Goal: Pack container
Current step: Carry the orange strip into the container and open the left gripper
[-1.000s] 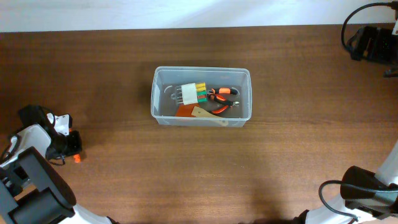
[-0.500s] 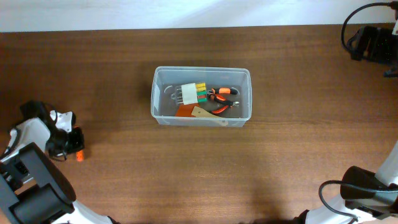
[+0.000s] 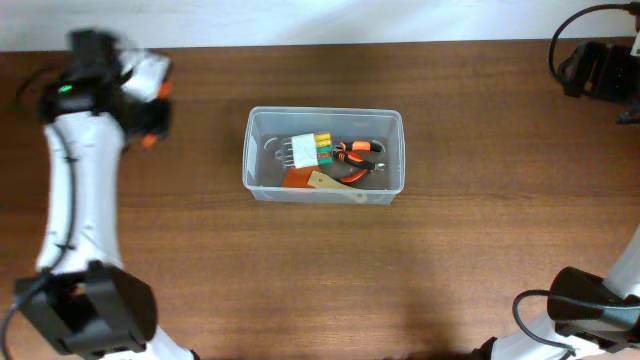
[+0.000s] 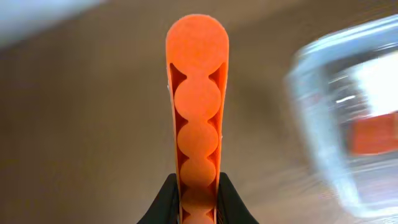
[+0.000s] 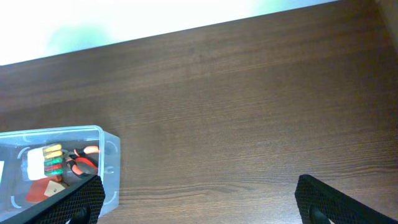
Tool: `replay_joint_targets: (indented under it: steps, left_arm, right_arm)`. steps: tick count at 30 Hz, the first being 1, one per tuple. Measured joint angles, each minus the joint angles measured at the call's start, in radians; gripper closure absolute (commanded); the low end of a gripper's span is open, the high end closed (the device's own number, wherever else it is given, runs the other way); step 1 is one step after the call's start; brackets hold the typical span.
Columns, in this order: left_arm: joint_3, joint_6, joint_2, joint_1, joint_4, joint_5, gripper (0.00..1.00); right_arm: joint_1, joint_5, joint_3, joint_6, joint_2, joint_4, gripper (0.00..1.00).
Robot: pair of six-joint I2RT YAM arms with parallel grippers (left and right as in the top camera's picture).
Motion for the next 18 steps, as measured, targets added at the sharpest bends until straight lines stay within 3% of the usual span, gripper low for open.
replay_joint_targets:
  steps: [10,18]
  left_arm:
    - [0.023,0.431,0.029,-0.445,0.247,-0.006,0.98]
    - [0.024,0.494,0.254,-0.488,0.214,-0.008,0.98]
  right_arm:
    - [0.0,0.0,0.0,0.0,0.0,-0.001,0.01]
    - [0.0,0.0,0.0,0.0,0.0,0.0,0.02]
